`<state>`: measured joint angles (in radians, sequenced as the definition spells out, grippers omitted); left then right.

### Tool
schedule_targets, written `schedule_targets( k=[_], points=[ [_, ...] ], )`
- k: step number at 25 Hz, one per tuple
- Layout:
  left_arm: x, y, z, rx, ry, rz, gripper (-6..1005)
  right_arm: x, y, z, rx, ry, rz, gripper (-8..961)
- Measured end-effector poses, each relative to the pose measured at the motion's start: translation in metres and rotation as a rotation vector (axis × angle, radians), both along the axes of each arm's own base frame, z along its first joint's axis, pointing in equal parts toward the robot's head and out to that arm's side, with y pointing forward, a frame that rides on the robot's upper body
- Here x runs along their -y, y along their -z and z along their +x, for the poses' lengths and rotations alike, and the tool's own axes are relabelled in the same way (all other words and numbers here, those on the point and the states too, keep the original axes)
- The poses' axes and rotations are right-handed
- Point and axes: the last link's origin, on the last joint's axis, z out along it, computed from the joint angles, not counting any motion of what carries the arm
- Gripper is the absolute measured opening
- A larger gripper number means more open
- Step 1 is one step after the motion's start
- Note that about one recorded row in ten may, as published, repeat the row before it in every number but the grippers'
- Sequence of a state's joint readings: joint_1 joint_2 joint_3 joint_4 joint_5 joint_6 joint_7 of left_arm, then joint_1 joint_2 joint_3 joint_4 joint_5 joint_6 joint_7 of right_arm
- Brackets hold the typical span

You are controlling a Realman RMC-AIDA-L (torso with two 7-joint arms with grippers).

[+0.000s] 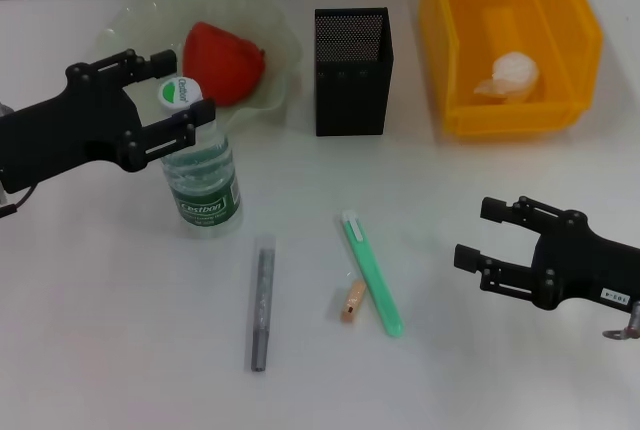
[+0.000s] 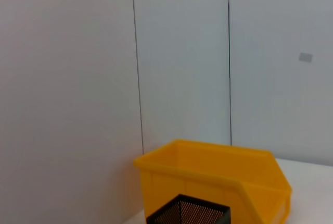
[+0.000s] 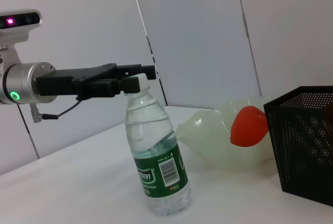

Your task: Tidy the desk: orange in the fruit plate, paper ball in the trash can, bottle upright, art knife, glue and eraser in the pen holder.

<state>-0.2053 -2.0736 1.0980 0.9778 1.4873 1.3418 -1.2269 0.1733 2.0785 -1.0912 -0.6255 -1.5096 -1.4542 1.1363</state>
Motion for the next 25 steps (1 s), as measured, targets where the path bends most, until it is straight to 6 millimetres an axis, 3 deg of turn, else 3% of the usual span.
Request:
schedule_targets(
  k=[7, 8, 11, 16, 19, 22, 25],
  points=[
    [0.009, -0.019, 0.003, 0.071, 0.023, 0.067, 704, -0.006, -0.012, -0.007, -0.028, 0.025, -0.015, 781],
    [0.024, -0.022, 0.003, 0.090, 0.075, 0.066, 724, -0.007, -0.017, -0.010, -0.034, 0.024, -0.023, 781],
    [0.042, -0.011, 0.002, 0.069, 0.151, -0.013, 785, -0.013, -0.036, -0.022, -0.026, 0.039, -0.096, 780],
    [0.072, 0.030, -0.011, 0.028, 0.183, -0.196, 822, -0.034, -0.073, -0.062, 0.127, 0.122, -0.205, 779],
    [0.080, 0.045, -0.017, 0.028, 0.180, -0.230, 822, -0.050, -0.086, -0.095, 0.286, 0.186, -0.241, 779],
    [0.082, 0.052, -0.021, 0.032, 0.174, -0.237, 822, -0.070, -0.083, -0.127, 0.422, 0.264, -0.264, 778],
    [0.082, 0.054, -0.024, 0.037, 0.161, -0.241, 822, -0.088, -0.065, -0.158, 0.531, 0.350, -0.329, 778]
  ],
)
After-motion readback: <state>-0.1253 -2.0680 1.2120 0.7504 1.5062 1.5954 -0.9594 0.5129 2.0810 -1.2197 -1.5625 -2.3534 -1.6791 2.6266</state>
